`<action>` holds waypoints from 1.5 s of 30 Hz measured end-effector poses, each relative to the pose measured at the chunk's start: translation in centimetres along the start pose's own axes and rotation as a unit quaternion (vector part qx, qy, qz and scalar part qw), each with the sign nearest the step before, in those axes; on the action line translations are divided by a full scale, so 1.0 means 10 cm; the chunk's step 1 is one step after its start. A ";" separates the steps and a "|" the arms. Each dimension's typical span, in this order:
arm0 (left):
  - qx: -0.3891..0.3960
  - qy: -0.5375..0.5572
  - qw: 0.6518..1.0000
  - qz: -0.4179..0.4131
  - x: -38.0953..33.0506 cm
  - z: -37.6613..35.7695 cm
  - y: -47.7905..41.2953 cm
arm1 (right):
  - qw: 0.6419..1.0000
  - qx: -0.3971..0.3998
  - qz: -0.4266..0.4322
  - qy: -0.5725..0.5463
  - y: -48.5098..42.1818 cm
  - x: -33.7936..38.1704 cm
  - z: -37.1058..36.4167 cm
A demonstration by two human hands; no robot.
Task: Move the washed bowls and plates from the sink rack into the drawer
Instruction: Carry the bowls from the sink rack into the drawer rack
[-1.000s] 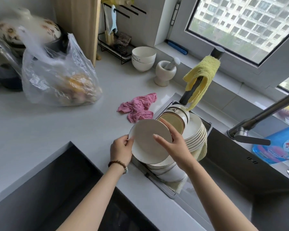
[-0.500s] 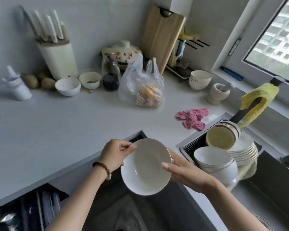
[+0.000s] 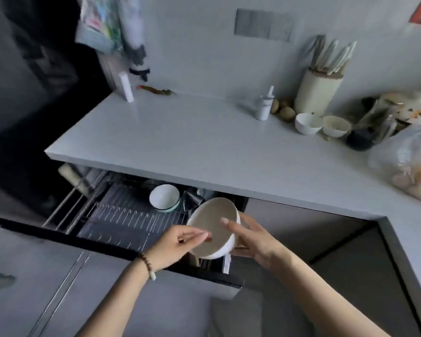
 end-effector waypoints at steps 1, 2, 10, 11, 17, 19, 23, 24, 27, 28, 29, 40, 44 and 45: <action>-0.005 0.005 1.000 0.007 0.13 0.20 0.09 | 1.000 0.006 -0.008 0.008 -0.10 0.02 -0.28; -0.011 0.009 1.000 0.017 0.25 0.41 0.16 | 1.000 0.013 -0.016 0.013 -0.20 0.03 -0.56; -0.076 0.077 0.993 0.052 1.21 2.17 0.50 | 0.998 0.028 -0.047 -0.009 -0.89 0.07 -2.74; -0.076 0.072 0.993 0.049 1.30 2.35 0.53 | 0.998 0.028 -0.056 -0.009 -0.98 0.05 -2.98; -0.112 0.083 0.989 0.047 1.81 3.24 0.44 | 0.997 0.048 -0.061 0.005 -1.47 0.05 -3.96; -0.125 0.097 0.986 0.048 1.97 3.49 0.32 | 0.996 0.068 -0.053 -0.001 -1.65 0.03 -4.15; -0.144 0.152 0.974 0.082 2.31 3.79 -0.02 | 0.993 0.099 -0.055 -0.034 -2.08 -0.09 -4.41; -0.149 0.162 0.971 0.093 2.38 3.83 -0.11 | 0.992 0.101 -0.060 -0.043 -2.20 -0.15 -4.47; -0.162 0.187 0.960 0.133 2.67 4.00 -0.38 | 0.990 0.097 -0.087 -0.058 -2.60 -0.35 -4.63; -0.165 0.196 0.955 0.149 2.78 4.07 -0.46 | 0.988 0.090 -0.104 -0.067 -2.73 -0.43 -4.68; -0.168 0.204 0.950 0.164 2.90 4.12 -0.54 | 0.986 0.084 -0.123 -0.080 -2.84 -0.50 -4.72; -0.036 0.144 0.955 0.258 3.93 4.48 -1.14 | 0.969 0.029 -0.224 -0.098 -3.65 -1.16 -5.00; 0.030 0.129 0.949 0.286 4.09 4.51 -1.16 | 0.962 0.032 -0.259 -0.075 -3.71 -1.39 -5.09; 0.048 0.120 0.948 0.290 4.11 4.51 -1.17 | 0.961 0.033 -0.263 -0.071 -3.72 -1.43 -5.11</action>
Point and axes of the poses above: each hand's wrist, its own y-axis away from the middle knuckle, its own z-axis out of the back of the hand, x = y × z, the point moved 6 cm from there along -y, towards the middle knuckle, and after that the axes turned 6 degrees about -x, right-handed, at the moved point
